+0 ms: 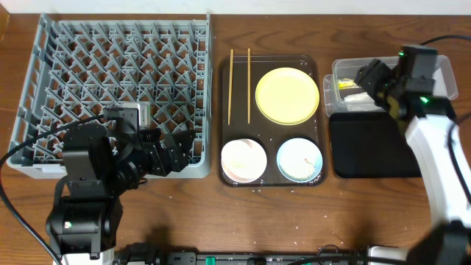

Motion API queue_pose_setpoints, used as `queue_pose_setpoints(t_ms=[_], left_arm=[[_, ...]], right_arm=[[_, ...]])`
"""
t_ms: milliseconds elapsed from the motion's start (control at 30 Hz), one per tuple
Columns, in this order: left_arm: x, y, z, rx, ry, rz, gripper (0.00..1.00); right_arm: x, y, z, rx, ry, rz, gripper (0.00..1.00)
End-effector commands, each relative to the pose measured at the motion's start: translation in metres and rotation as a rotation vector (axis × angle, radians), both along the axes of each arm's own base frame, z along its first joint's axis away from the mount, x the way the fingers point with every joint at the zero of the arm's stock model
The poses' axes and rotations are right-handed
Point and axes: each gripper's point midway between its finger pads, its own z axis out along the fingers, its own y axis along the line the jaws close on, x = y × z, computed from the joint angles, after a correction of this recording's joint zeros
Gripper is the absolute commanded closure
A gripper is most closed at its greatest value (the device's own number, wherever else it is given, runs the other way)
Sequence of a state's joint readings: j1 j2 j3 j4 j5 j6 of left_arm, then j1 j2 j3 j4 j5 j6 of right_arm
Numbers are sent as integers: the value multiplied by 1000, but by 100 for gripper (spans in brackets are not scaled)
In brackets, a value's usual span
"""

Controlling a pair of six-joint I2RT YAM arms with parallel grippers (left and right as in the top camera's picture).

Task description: Sort waste into correct bins and load items into the dishwasher

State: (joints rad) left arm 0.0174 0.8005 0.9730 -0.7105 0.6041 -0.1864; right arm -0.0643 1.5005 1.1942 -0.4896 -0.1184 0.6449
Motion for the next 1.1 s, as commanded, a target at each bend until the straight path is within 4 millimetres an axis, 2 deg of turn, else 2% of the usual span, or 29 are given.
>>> queue_pose_setpoints(t_ms=[0, 100, 200, 333, 500, 733, 867, 1067], left_arm=[[-2, -5, 15, 20, -60, -45, 13], [-2, -9, 20, 36, -74, -66, 18], [1, -15, 14, 76, -49, -72, 22], [3, -24, -14, 193, 47, -79, 23], [5, -46, -44, 343, 118, -131, 23], [-1, -84, -74, 400, 190, -260, 27], [6, -100, -96, 455, 223, -293, 30], [9, -121, -124, 490, 273, -349, 33]], right_arm=[[-29, 52, 45, 25, -95, 280, 31], [-47, 73, 50, 23, -83, 371, 31], [-63, 90, 44, 39, -32, 424, 34], [-78, 112, 30, 42, 33, 512, 38], [-93, 130, 21, -6, 70, 624, 42], [-95, 120, 12, -68, 120, 561, 42], [-92, 110, 10, -78, 138, 475, 41], [-93, 109, 7, -76, 153, 457, 40]])
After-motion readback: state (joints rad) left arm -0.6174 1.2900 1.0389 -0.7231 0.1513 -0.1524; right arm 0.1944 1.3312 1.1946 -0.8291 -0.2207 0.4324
